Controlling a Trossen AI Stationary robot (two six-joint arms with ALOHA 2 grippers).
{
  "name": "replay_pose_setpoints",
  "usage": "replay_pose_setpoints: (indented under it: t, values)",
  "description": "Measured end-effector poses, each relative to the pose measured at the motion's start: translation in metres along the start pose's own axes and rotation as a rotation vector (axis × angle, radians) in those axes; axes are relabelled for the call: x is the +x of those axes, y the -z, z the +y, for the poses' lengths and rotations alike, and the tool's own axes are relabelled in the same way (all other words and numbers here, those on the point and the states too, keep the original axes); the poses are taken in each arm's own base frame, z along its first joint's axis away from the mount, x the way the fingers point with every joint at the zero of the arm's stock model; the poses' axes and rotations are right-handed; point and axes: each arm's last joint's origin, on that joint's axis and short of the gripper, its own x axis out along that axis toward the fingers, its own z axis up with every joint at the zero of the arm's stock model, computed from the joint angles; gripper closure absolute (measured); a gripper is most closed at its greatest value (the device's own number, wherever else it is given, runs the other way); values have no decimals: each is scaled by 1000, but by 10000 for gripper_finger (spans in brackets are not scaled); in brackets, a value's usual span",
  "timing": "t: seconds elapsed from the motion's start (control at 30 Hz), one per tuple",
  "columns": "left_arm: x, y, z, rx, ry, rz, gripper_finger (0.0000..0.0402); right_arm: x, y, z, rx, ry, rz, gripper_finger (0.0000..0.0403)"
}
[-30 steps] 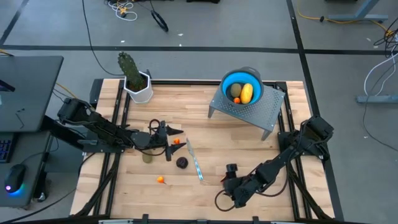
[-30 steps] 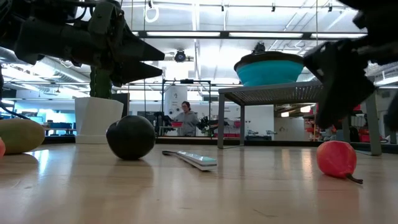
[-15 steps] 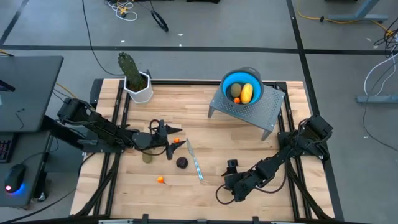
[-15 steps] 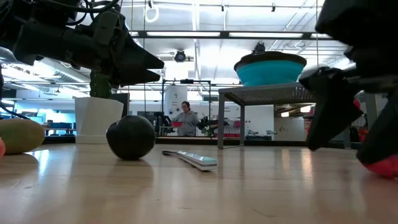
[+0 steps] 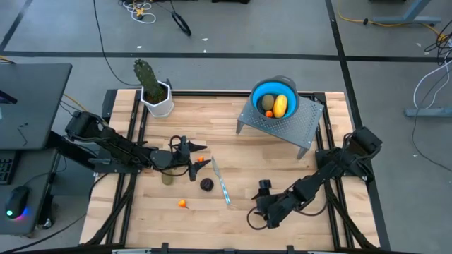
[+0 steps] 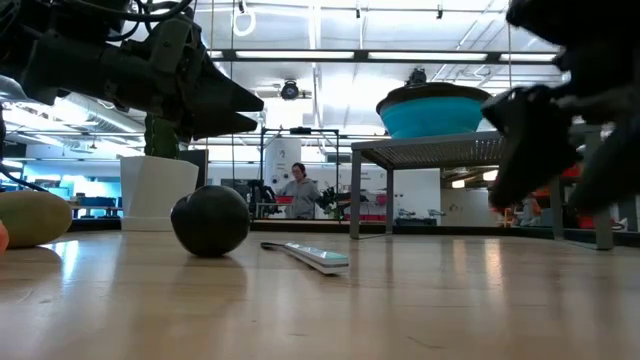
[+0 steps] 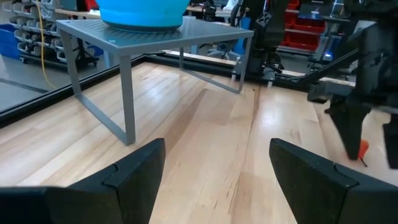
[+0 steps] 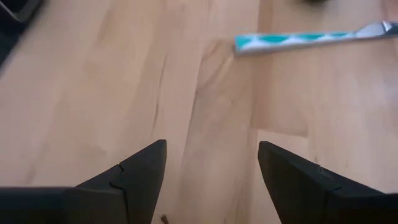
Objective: Pick & Place Fruit
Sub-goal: Put the orange peach in the blue strainer bowl on the shelf
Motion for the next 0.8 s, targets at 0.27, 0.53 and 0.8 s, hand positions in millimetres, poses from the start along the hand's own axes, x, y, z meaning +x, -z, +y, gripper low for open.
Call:
replay_pose_setpoints:
  t: [0.27,0.53,0.8]
  values:
    - [0,1,0,-8,-1,5,107,-23,3,12,108,-97,56,137]
    - [0,1,0,-13,-1,5,107,-29,22,18,109,46,140,137]
    - [0,1,0,-28,-1,8,107,-30,24,16,52,96,143,137]
